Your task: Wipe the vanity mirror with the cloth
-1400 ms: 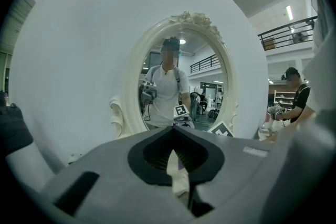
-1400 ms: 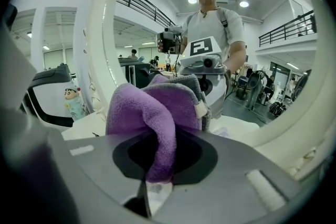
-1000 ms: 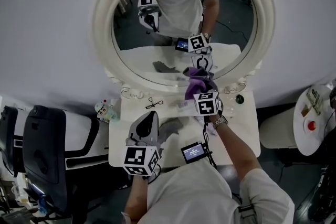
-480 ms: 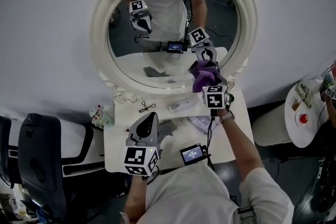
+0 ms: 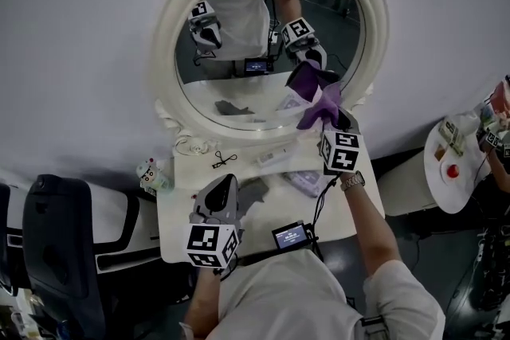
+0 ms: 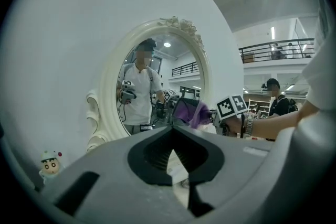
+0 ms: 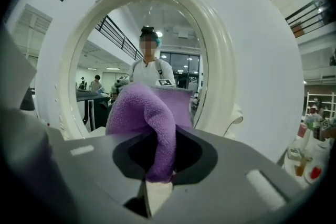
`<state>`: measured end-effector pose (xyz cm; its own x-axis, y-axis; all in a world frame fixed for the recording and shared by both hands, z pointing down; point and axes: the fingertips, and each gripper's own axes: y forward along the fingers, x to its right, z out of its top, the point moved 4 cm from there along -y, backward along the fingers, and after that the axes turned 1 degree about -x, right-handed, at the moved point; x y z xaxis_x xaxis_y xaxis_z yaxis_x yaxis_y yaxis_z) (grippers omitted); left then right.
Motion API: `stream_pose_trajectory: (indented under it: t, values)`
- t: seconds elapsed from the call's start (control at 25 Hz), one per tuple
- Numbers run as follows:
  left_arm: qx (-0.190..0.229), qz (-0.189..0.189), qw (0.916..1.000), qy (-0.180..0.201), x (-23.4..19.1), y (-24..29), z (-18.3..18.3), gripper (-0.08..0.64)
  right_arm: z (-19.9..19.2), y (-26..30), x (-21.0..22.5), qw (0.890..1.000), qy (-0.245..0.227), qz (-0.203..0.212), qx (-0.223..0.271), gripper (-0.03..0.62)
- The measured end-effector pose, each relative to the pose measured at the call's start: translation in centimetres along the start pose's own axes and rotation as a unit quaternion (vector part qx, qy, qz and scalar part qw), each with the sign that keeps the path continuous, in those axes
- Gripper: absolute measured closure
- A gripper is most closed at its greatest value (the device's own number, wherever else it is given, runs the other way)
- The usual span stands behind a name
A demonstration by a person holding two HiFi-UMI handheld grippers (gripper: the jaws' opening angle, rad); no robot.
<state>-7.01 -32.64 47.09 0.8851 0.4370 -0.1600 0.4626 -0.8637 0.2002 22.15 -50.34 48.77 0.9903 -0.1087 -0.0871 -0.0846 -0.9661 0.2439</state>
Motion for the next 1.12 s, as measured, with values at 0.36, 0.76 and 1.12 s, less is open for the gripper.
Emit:
stream_pose_trajectory:
  t: [0.36,0.76,1.12]
  values:
    - [-0.003,-0.071,0.9975,-0.002,-1.1,-2.9,-1.8,0.558,1.1,-11.0,-4.3,0.996,0.052,0.021,0.070,0.527]
    - [0.019,-0.149,0.9886,0.014,2.4,-5.5,-3.5,0.558,-1.5,-26.6,-8.0,0.980,0.116,0.124,0.106,0.528]
    - [0.058,-0.132,0.9890,0.034,9.7,-13.8,-7.1,0.558,-7.0,-36.5,-10.4,0.957,0.206,0.171,0.112,0.529]
